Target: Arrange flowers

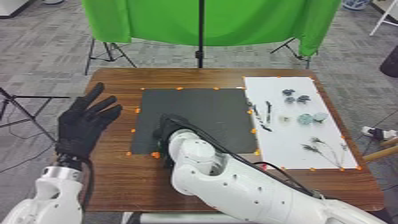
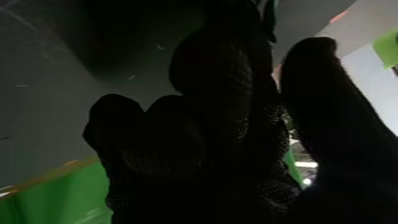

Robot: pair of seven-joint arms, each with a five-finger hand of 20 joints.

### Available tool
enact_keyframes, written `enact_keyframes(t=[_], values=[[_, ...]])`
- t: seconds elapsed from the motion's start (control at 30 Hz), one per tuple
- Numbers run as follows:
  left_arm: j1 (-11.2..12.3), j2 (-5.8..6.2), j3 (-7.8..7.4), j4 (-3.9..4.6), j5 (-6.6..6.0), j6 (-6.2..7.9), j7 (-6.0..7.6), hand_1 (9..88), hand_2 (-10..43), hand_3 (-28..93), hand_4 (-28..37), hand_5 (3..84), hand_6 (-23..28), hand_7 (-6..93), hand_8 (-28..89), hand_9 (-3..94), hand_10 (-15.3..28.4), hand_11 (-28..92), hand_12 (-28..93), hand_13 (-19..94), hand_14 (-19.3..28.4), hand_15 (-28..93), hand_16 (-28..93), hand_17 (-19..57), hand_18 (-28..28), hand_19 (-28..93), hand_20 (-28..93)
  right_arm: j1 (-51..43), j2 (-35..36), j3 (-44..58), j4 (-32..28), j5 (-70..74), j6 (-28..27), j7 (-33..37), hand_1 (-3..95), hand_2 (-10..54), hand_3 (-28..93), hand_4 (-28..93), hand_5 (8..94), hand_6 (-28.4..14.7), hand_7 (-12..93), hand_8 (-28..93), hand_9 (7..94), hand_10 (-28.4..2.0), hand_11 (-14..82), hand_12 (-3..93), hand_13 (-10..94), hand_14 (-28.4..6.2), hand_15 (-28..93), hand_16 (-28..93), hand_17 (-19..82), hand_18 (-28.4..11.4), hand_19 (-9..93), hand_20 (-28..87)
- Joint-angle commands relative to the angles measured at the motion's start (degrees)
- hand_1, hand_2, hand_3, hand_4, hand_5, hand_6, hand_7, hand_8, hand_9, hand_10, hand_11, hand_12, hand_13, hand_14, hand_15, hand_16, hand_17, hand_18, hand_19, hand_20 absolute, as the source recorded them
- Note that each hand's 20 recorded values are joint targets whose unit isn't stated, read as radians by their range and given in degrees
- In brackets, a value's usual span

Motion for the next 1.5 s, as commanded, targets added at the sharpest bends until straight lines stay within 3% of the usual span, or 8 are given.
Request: enact_keyframes(t=[0.03,0.33,0.53,0.6,0.63,0.7,0.9,1.5], values=[[8.8,2.45,-1.78,-2.31,-3.03,3.83,6.46,18.8,8.9,75,-28.3,34.4,4.7,9.9,-10,34.2,18.1,19,10,24,27.9,46,-7,-9.4,28.4,54,11,-1.5,2.6,1.6,-4.8,-7.6,1.9,-3.0,33.1,-0.9,68,-28,93.7,-0.5,21,-14,93.7,-12.0,46.5,18.5,86,-8.9,76,21,53,-24.6,93,51],[13.6,3.11,-2.69,-2.7,-5.43,4.89,10.86,18.6,9.0,75,-28.3,34.4,4.7,10.0,-10,34.2,18.2,19,10,24,28.0,46,-7,-9.4,28.4,55,11,-6.8,13.3,9.9,-16.2,-6.4,7.2,-1.9,28.7,0.2,67,-27,93.7,-1.3,32,-17,93.7,-13.9,52.5,16.2,88,-9.6,77,23,54,-25.8,93,56],[15.6,3.07,-2.43,-2.61,-6.83,5.25,12.84,16.4,9.4,74,-28.3,34.4,4.7,10.0,-10,34.1,18.3,19,10,24,28.0,46,-7,-9.4,28.4,55,11,-16.5,25.7,19.9,-25.7,-6.7,14.0,1.9,27.7,0.7,67,-26,93.6,-2.6,20,-14,93.7,-14.2,44.5,20.0,83,-10.6,77,21,50,-26.1,93,51],[15.8,2.16,-2.55,-2.56,-6.65,5.04,12.42,15.5,9.6,74,-28.3,34.4,4.7,10.0,-10,34.1,18.3,19,10,24,28.0,46,-7,-9.3,28.4,55,11,-21.2,29.5,24.8,-27.9,-7.4,16.0,3.4,27.6,0.7,67,-26,91.2,-3.3,16,-13,91.7,-14.5,40.7,19.7,81,-11.2,75,20,47,-26.0,93,46],[16.8,2.76,-2.49,-2.81,-7.27,5.54,13.7,15.2,9.8,74,-28.3,34.4,4.6,10.0,-10,34.2,18.3,19,10,24,28.0,46,-7,-9.3,28.4,55,11,-23.5,31.1,27.3,-28.8,-7.5,17.1,3.7,27.8,0.5,68,-26,88.8,-3.6,15,-12,89.6,-15.2,38.5,19.7,79,-11.8,75,20,45,-25.9,93,42],[16.7,1.46,-2.76,-2.71,-6.54,5.02,12.93,14.7,10.3,73,-28.3,34.5,4.6,10.0,-10,34.2,18.2,19,10,24,28.0,46,-7,-9.3,28.4,55,11,-28.9,33.9,32.9,-30.4,-8.4,18.9,5.1,28.3,0.0,68,-26,83.7,-4.0,14,-11,85.9,-16.1,35.8,19.3,75,-12.7,73,18,41,-25.7,93,34],[17.0,0.99,-2.73,-2.82,-5.88,4.67,12.93,13.9,10.3,74,-28.3,34.5,4.6,9.9,-10,34.2,18.3,19,10,24,28.1,46,-7,-9.2,28.4,55,11,-39.8,39.3,45.2,-30.4,-9.5,17.6,10.0,32.2,-2.5,72,-25,69.0,-5.8,13,-11,75.3,-17.5,36.4,17.9,68,-14.4,74,16,35,-25.4,93,26],[15.7,-0.83,-3.33,-2.93,-4.0,3.75,10.72,14.7,9.4,74,-28.3,34.3,4.6,9.9,-10,34.1,18.4,19,10,24,28.0,46,-7,-9.1,28.4,54,12,-49.1,43.4,52.5,-25.4,-12.1,3.6,15.5,34.5,-7.1,73,-25,62.3,-6.1,12,-11,70.6,-18.4,38.1,17.3,67,-14.4,76,15,35,-25.8,93,27]])
